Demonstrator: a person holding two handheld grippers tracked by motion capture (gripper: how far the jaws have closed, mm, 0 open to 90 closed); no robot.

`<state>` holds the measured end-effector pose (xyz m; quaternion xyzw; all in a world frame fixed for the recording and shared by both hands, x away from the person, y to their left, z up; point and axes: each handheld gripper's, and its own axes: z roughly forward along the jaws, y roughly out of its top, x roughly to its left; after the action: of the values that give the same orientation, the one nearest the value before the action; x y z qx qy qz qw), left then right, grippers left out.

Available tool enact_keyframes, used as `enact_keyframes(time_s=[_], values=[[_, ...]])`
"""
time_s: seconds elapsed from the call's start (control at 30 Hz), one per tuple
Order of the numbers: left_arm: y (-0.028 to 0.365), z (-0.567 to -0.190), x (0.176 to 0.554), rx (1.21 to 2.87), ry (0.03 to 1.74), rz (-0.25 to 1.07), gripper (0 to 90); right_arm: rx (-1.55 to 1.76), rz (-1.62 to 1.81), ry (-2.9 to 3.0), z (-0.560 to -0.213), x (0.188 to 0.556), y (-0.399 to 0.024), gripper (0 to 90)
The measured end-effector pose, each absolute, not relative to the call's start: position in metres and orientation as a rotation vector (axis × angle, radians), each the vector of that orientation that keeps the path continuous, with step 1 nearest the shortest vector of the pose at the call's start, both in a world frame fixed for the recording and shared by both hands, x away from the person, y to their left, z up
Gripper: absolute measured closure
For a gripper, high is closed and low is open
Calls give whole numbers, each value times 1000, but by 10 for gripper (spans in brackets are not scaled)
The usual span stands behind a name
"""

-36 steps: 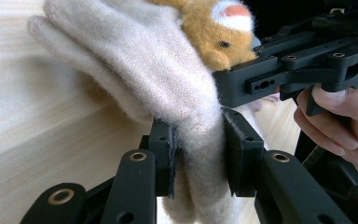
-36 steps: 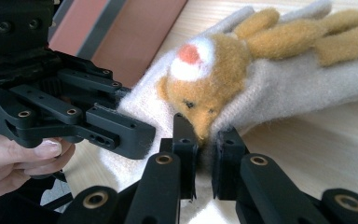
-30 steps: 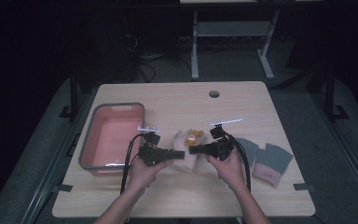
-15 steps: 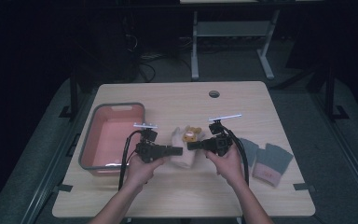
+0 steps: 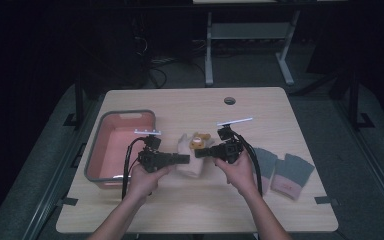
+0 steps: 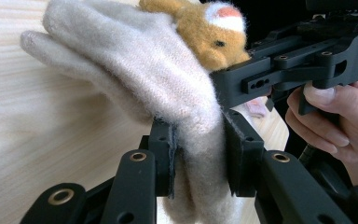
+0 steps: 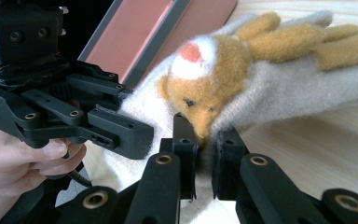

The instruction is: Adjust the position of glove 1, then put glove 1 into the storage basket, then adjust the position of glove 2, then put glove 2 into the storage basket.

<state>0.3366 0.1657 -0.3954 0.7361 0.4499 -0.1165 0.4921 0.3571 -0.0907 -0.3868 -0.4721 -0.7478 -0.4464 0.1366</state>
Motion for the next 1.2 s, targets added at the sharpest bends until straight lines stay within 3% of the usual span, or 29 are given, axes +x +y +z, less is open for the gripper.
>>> enact_keyframes(time_s=[1.2], values=[[200, -363, 334, 1751, 1076, -220, 679, -1280, -1287, -2237, -350, 369, -57, 820]])
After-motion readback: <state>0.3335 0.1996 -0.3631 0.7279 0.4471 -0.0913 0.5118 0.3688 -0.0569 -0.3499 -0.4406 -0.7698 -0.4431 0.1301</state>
